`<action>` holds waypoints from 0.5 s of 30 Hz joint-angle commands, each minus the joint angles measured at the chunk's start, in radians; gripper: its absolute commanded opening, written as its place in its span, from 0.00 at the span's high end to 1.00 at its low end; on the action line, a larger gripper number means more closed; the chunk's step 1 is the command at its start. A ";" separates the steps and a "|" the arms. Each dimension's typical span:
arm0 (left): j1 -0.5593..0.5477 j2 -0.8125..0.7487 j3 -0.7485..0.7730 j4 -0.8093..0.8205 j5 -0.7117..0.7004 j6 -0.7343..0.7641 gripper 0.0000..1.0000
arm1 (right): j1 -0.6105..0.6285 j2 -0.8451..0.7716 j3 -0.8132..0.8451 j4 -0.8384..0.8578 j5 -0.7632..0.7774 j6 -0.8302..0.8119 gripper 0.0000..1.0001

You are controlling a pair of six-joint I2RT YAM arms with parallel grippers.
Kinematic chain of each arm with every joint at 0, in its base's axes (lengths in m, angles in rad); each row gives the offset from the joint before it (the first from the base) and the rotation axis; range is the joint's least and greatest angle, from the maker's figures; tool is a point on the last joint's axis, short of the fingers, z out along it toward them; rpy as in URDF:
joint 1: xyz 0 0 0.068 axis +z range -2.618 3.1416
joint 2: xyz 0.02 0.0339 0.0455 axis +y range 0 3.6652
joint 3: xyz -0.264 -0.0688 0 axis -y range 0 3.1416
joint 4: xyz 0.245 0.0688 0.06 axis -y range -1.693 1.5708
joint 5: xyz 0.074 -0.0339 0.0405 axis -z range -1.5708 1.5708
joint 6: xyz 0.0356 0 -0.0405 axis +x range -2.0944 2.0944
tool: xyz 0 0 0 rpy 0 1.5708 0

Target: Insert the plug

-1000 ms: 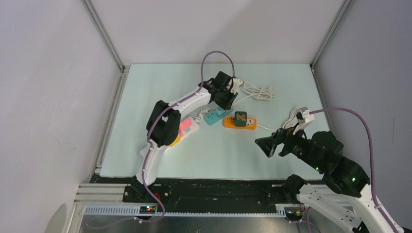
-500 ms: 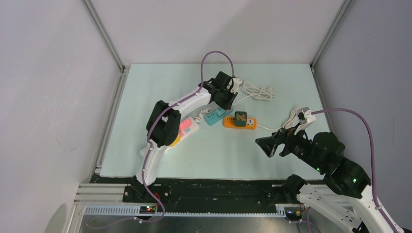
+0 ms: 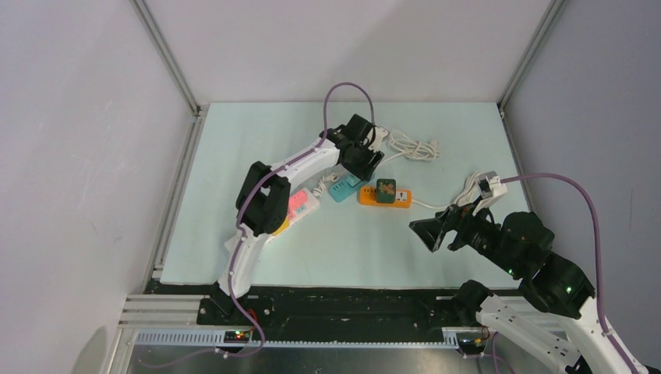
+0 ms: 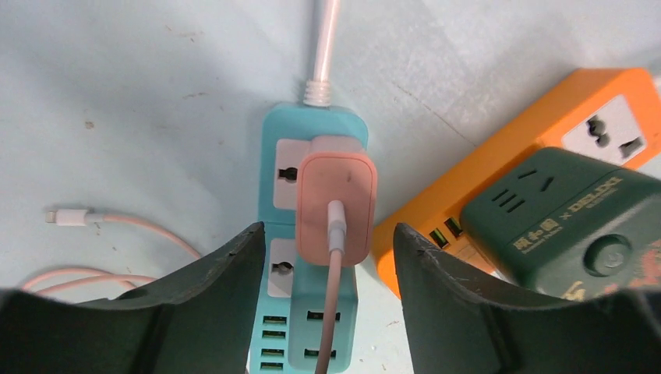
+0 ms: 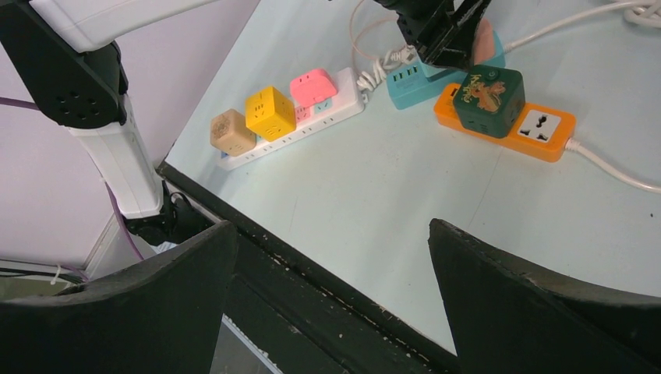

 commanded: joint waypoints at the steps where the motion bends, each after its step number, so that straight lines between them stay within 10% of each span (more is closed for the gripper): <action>1: -0.003 -0.040 0.084 -0.014 0.021 -0.017 0.32 | 0.002 0.012 0.000 0.047 -0.002 0.016 0.04; 15: -0.004 -0.037 0.120 -0.016 -0.027 -0.034 0.32 | 0.002 0.008 0.000 0.034 0.002 0.017 0.04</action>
